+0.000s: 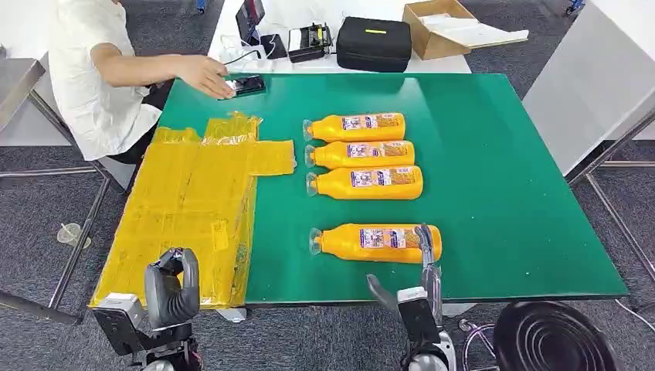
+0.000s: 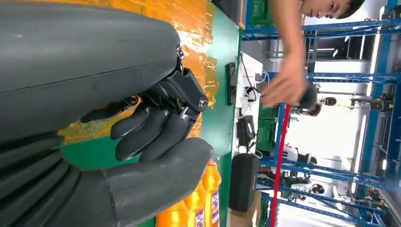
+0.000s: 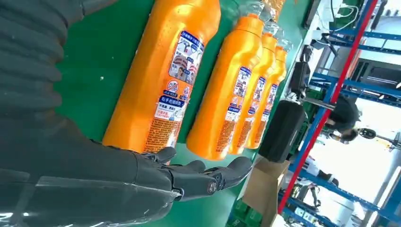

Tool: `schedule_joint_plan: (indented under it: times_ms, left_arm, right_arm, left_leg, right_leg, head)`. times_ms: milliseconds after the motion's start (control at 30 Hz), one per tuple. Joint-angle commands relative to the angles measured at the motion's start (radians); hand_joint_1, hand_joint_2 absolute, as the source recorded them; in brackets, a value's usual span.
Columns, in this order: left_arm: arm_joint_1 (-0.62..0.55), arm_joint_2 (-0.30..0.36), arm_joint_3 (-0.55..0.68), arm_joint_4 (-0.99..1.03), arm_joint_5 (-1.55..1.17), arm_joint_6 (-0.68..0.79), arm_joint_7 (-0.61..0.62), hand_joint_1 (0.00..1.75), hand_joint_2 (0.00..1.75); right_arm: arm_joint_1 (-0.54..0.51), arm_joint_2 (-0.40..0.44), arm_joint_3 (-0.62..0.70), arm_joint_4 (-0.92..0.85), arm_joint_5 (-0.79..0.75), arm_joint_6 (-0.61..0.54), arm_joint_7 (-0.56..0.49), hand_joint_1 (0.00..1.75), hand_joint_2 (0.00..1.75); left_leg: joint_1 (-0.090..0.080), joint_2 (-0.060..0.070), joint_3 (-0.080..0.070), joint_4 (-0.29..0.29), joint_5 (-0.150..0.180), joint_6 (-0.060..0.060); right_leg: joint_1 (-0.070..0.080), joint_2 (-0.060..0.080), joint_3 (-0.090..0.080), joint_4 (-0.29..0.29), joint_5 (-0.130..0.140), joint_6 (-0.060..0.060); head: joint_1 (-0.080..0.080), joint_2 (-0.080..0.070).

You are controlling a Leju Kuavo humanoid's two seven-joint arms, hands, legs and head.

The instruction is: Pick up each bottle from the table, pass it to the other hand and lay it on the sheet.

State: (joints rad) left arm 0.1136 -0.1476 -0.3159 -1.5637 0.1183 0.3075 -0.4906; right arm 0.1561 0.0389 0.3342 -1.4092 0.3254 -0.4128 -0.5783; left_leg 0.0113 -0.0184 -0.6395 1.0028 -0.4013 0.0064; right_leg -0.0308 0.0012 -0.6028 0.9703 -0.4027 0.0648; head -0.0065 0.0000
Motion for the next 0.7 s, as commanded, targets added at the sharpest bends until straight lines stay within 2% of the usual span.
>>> schedule_joint_plan:
  times_ms: [33,233,400,533,567,600,633,667,700]
  left_arm:
    - [-0.03,0.015,-0.011,0.055,0.004,0.002,0.004,1.75,1.75]
    - [-0.029,0.015,-0.016,0.057,-0.008,0.01,0.007,1.75,1.75]
    - [-0.029,0.016,-0.018,0.059,-0.012,0.014,0.008,1.75,1.75]
    - [-0.028,0.016,-0.018,0.058,-0.012,0.015,0.008,1.75,1.75]
    - [-0.028,0.016,-0.018,0.058,-0.012,0.015,0.008,1.68,1.75]
    - [-0.028,0.016,-0.018,0.058,-0.012,0.015,0.008,1.43,1.75]
    - [-0.028,0.016,-0.017,0.055,-0.011,0.015,0.008,0.38,0.0]
    - [-0.026,0.015,-0.015,0.053,-0.009,0.016,0.01,0.0,0.0]
    - [-0.026,0.015,-0.014,0.052,-0.008,0.016,0.01,0.0,0.0]
  right_arm:
    - [-0.021,-0.007,0.007,0.051,-0.003,-0.004,-0.001,0.0,1.75]
    - [-0.02,-0.005,0.009,0.053,-0.003,-0.005,-0.002,0.0,1.75]
    - [-0.018,-0.003,0.012,0.057,-0.005,-0.006,-0.003,0.0,1.75]
    - [-0.017,-0.004,0.011,0.058,-0.006,-0.006,-0.003,0.0,1.75]
    - [-0.017,-0.004,0.011,0.058,-0.006,-0.006,-0.003,0.0,1.75]
    - [-0.017,-0.004,0.011,0.058,-0.006,-0.006,-0.003,0.0,1.75]
    - [-0.019,-0.006,0.01,0.058,-0.007,-0.006,-0.003,0.0,1.75]
    - [-0.019,-0.005,0.01,0.059,-0.007,-0.006,-0.004,0.0,1.75]
    - [-0.019,-0.005,0.01,0.059,-0.007,-0.007,-0.004,0.0,1.75]
  left_leg:
    - [0.0,0.001,0.004,-0.001,-0.001,0.0]
    - [0.001,0.002,0.007,0.0,-0.003,0.0]
    - [0.0,0.001,0.003,-0.001,-0.001,0.0]
    - [0.001,0.002,0.008,0.0,-0.004,0.0]
    - [0.0,0.001,0.005,-0.001,-0.002,0.0]
    - [0.001,0.002,0.007,0.0,-0.003,0.0]
    - [0.001,0.002,0.008,0.0,-0.004,0.0]
    - [0.0,0.001,0.005,-0.001,-0.002,0.0]
    - [0.001,0.002,0.007,0.0,-0.003,0.0]
  right_leg:
    - [0.001,0.0,0.004,-0.001,-0.001,-0.003]
    - [0.002,0.0,0.007,-0.001,-0.002,-0.004]
    - [0.001,0.0,0.003,-0.001,-0.001,-0.002]
    - [0.002,0.0,0.008,-0.001,-0.003,-0.005]
    - [0.001,0.0,0.005,-0.001,-0.002,-0.003]
    - [0.002,0.0,0.007,-0.001,-0.002,-0.004]
    - [0.002,0.0,0.009,-0.001,-0.003,-0.005]
    - [0.001,0.0,0.006,-0.001,-0.002,-0.003]
    - [0.002,0.0,0.008,-0.001,-0.003,-0.004]
  head:
    - [0.0,0.0]
    - [0.0,0.0]
    - [0.0,0.0]
    - [0.0,0.0]
    - [0.0,0.0]
    - [0.0,0.0]
    - [0.0,0.0]
    - [0.0,0.0]
    - [0.0,0.0]
